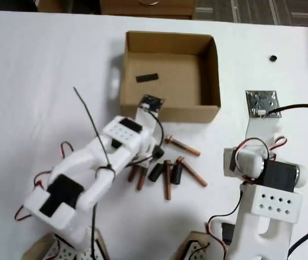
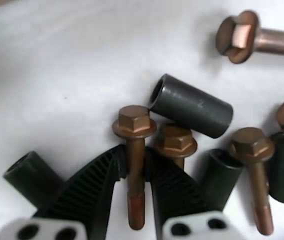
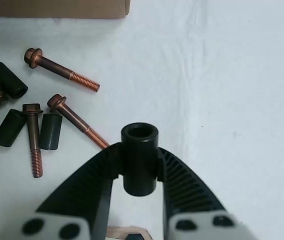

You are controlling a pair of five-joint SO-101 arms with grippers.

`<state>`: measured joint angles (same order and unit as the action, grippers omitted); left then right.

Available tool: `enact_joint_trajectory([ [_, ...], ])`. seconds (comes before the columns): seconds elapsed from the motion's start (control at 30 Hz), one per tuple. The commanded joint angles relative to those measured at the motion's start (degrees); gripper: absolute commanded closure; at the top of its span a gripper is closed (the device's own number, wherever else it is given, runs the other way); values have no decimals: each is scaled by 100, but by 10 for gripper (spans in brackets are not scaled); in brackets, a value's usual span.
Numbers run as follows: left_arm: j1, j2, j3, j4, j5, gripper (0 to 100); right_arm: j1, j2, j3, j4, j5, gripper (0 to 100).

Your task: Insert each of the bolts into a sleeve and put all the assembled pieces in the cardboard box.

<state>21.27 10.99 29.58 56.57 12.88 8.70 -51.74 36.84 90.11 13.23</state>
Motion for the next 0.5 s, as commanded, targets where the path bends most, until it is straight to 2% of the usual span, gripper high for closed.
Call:
enact_joint_trajectory([
  [0.0,-79,290,-295,334,0,979,31,-136,-18,-84,-26,978],
  [0.3,-79,-1319,-1596,2110,0,979,4,-136,-44,-180,-26,978],
  [0.47,-79,-2382,-2123,3121,0,979,-435,-145,-53,-57,-44,978],
])
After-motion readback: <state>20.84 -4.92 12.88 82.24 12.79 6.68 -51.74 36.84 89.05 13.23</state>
